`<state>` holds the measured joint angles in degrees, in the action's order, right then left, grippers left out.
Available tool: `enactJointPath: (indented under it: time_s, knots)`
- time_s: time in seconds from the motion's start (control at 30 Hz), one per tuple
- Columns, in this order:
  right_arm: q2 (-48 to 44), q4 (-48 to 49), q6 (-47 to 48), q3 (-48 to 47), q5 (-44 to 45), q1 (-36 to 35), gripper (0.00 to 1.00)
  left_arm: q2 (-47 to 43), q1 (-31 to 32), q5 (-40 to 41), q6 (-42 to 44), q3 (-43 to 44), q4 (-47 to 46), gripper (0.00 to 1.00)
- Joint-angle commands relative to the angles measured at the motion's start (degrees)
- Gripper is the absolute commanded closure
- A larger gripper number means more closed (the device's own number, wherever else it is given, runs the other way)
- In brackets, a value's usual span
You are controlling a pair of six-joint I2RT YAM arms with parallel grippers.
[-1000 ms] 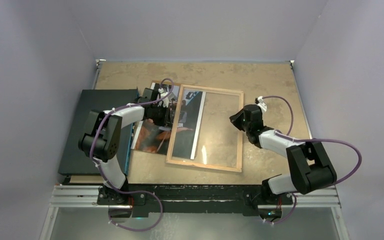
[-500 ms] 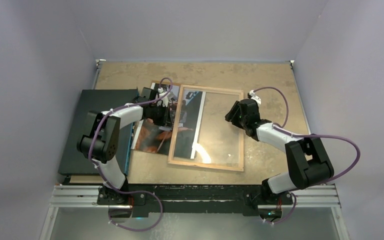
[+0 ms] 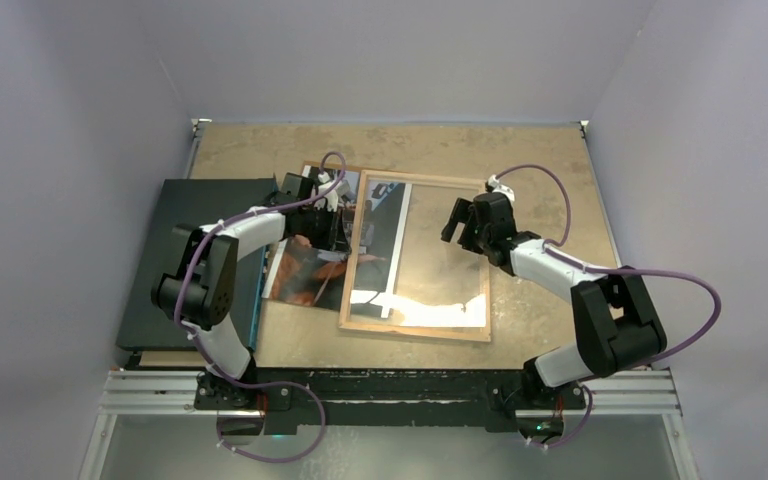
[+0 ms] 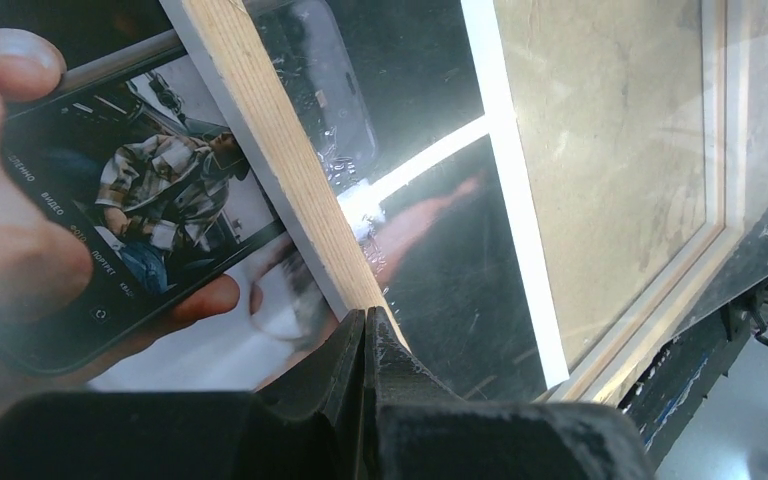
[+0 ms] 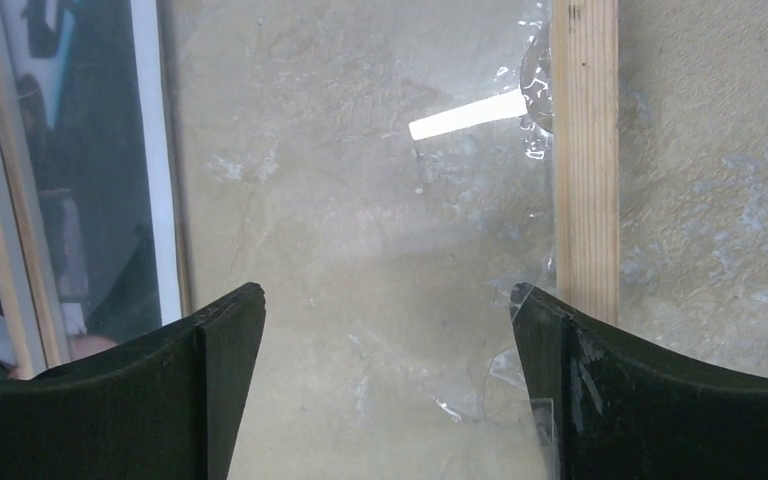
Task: Put the photo into the frame
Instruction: Place the photo frame item in the photo frame.
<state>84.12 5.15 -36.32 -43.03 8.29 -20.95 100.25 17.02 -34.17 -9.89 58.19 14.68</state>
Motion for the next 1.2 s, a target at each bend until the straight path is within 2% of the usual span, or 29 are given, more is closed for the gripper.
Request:
enactJointPath:
  time_s: [0.0,0.53,1.0,1.17]
  knots:
    - [-1.0,-4.0,3.1,-3.1,2.5,-0.2,0.04,-2.3,0.0,-1.6,0.1,-0.3,-1.5,1.00]
    - [0.5,-8.2,5.1,-4.3,2.3,-0.2,0.01,-3.0,-0.2,-1.7,0.3,-1.0,-1.5,1.00]
    - [-3.0,-9.0,5.2,-5.0,8.6,-0.1,0.01,-3.1,-0.2,-1.3,0.5,-1.3,-1.3,1.00]
    - [-3.4,-7.0,3.7,-5.3,8.9,-0.2,0.07,-3.0,-0.2,-1.2,0.6,-1.1,-1.2,1.00]
